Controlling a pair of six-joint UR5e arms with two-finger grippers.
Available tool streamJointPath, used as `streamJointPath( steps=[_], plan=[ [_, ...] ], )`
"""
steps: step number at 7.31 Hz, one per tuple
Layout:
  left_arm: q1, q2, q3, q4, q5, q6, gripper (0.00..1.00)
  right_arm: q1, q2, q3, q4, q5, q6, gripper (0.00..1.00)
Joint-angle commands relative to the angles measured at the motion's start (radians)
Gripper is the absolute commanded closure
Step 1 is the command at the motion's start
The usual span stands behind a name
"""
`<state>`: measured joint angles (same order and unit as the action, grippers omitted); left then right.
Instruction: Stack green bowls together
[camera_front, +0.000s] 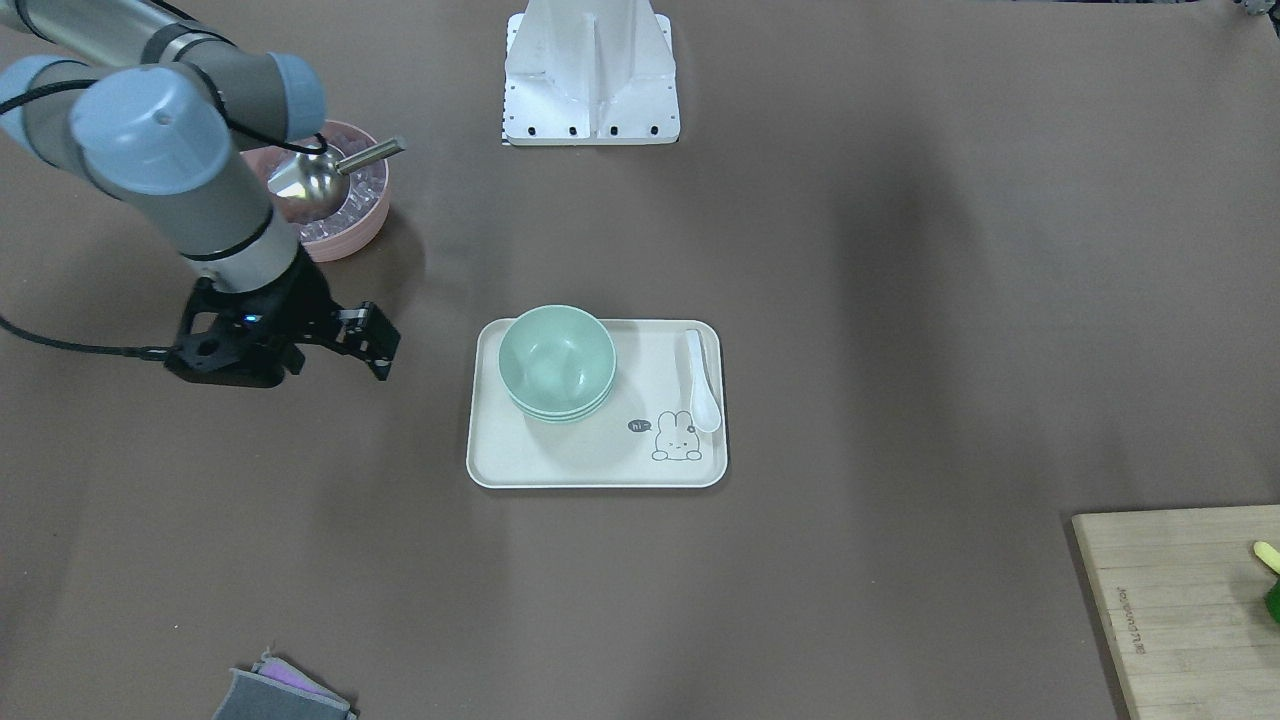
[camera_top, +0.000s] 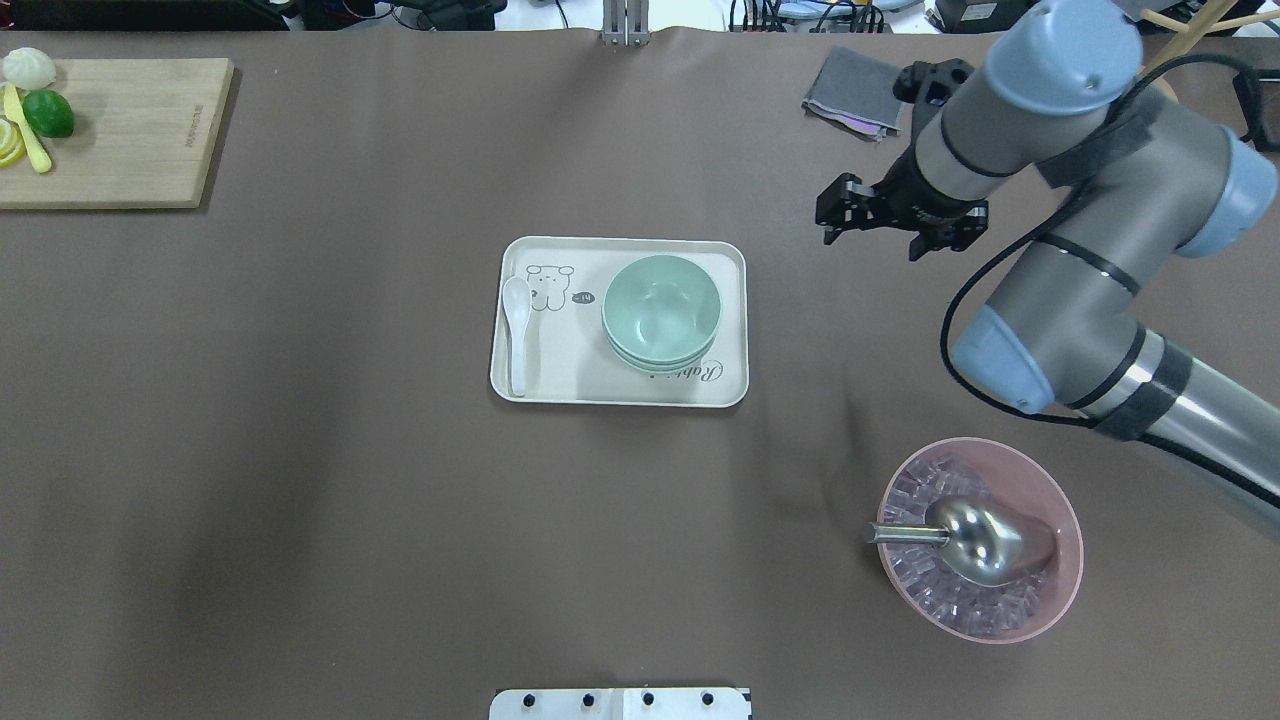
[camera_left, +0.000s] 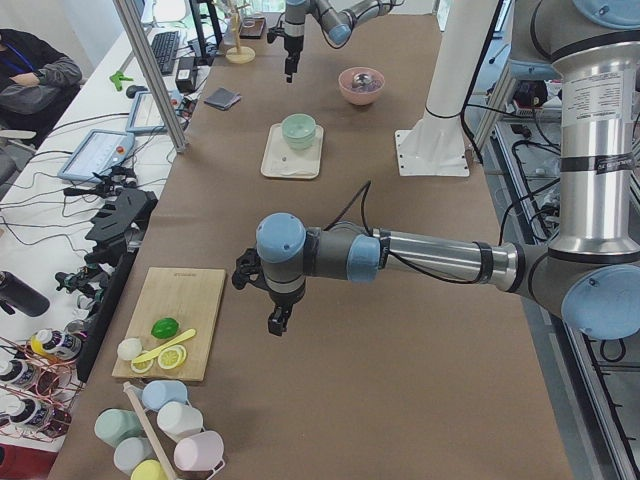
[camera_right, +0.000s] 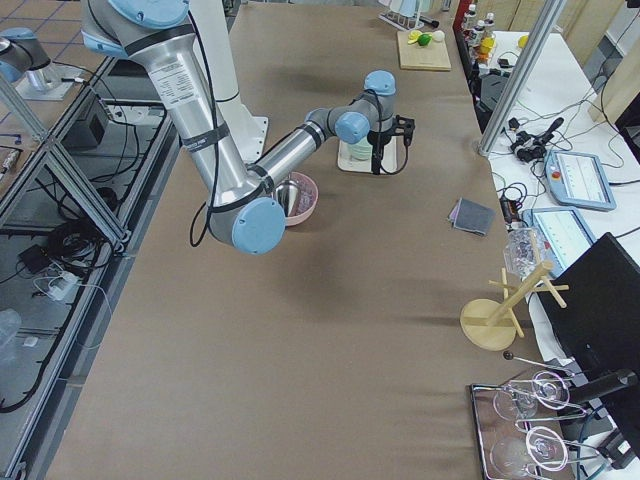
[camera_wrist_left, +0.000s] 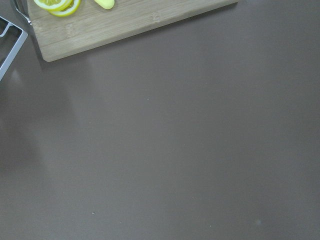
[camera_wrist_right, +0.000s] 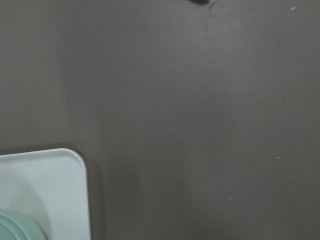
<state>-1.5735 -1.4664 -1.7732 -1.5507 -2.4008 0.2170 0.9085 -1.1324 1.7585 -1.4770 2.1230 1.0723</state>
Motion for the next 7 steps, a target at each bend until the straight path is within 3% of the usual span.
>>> streamJointPath(
  steps=[1,5,7],
  plan=[
    [-0.055,0.041,0.011,0.003,-0.001,0.008,0.01,0.172,-0.136,0.010,-0.002,0.109,-0.275,0.00],
    [-0.072,0.061,-0.021,-0.014,-0.006,0.012,0.01,0.457,-0.415,-0.014,-0.014,0.146,-0.788,0.00],
    [-0.071,0.060,-0.017,-0.014,-0.006,0.002,0.01,0.565,-0.493,-0.021,-0.090,0.140,-0.980,0.00]
  ],
)
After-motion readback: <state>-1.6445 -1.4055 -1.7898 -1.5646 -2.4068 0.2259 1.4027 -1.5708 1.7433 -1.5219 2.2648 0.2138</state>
